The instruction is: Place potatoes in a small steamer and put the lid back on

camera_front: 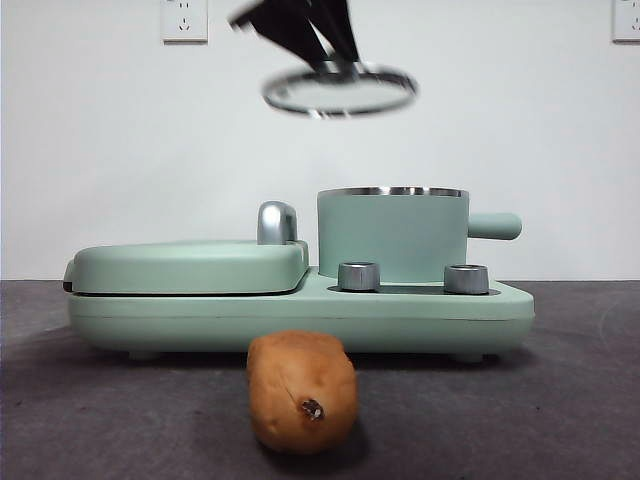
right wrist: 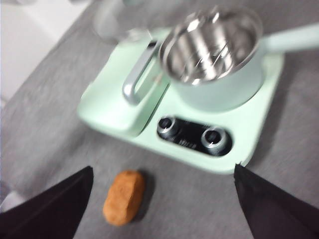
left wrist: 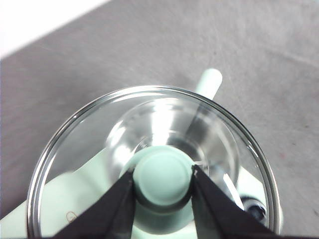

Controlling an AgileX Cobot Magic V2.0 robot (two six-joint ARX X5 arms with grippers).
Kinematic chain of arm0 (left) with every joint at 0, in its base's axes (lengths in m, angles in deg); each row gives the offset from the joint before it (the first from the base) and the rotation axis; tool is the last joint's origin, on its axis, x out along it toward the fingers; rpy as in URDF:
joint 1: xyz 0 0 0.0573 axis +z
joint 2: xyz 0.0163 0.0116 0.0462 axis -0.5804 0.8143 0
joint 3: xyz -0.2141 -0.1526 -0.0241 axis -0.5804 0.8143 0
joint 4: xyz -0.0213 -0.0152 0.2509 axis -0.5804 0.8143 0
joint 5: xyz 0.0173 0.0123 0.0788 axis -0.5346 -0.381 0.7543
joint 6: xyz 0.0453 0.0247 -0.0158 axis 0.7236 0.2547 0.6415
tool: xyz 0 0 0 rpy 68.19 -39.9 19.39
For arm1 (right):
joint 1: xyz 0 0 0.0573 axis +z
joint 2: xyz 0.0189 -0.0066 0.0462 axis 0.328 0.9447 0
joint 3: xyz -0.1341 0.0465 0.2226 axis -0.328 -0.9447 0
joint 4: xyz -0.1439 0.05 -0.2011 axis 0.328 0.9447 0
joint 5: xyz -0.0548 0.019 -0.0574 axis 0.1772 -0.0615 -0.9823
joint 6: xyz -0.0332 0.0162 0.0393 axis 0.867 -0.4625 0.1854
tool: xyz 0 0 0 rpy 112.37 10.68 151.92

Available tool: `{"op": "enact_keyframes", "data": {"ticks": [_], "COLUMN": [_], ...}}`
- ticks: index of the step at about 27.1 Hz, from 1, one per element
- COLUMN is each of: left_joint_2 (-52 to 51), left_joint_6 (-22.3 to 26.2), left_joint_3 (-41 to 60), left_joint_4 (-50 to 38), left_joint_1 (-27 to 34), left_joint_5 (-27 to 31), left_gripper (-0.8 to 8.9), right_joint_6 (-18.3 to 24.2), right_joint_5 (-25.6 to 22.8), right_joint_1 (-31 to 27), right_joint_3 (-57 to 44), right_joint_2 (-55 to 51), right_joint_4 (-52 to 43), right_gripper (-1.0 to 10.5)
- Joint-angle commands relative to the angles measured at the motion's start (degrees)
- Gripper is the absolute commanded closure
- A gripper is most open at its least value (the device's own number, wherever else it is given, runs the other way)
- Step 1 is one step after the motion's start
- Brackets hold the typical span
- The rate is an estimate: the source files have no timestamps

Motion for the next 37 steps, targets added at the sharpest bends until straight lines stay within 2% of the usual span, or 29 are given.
{"op": "enact_keyframes", "data": {"ticks": [1,4,6,8,12,21,30,31,35,37], "left_joint_2": [-1.9,-5.4,-7.4,-8.7,-9.6,-9.6,-9.6,-9.6,-9.6,-9.6], "left_joint_6": [0.6,0.5,0.5,0.5,0.5,-0.1,-0.1,-0.1,-0.1,-0.1], "left_joint_3": [-2.2,-2.2,-2.2,-2.2,-2.2,-2.2,-2.2,-2.2,-2.2,-2.2], "left_joint_4": [2.2,4.3,4.7,5.0,6.3,7.4,7.7,7.7,7.7,7.7], "left_joint_1": [0.9,3.9,6.1,8.1,11.0,15.2,16.1,16.1,16.1,16.1], "left_joint_5": [-0.1,-0.1,-0.1,-0.1,-0.1,-0.1,-0.1,-0.1,-0.1,-0.1], "left_gripper": [7.93,7.96,7.96,7.96,7.96,7.96,7.96,7.96,7.96,7.96], "right_joint_6": [-4.2,-9.9,-14.3,-17.7,-20.0,-20.1,-19.8,-19.6,-18.7,-18.7], "right_joint_5": [-4.4,-13.4,-17.7,-19.2,-19.5,-21.0,-21.0,-21.0,-20.9,-20.8], "right_joint_1": [7.1,19.8,26.6,31.2,36.0,42.5,43.5,43.5,43.6,43.7], "right_joint_3": [1.0,1.1,1.3,1.8,3.6,7.5,7.6,7.6,7.6,8.1], "right_joint_2": [4.9,12.5,17.9,23.2,31.6,46.1,55.0,55.5,56.0,55.9], "right_joint_4": [-0.6,-2.8,-5.4,-7.5,-7.9,-8.7,-11.4,-11.7,-12.8,-12.5], "right_gripper": [5.0,5.0,5.0,5.0,5.0,5.0,5.0,5.2,7.7,8.4]}}
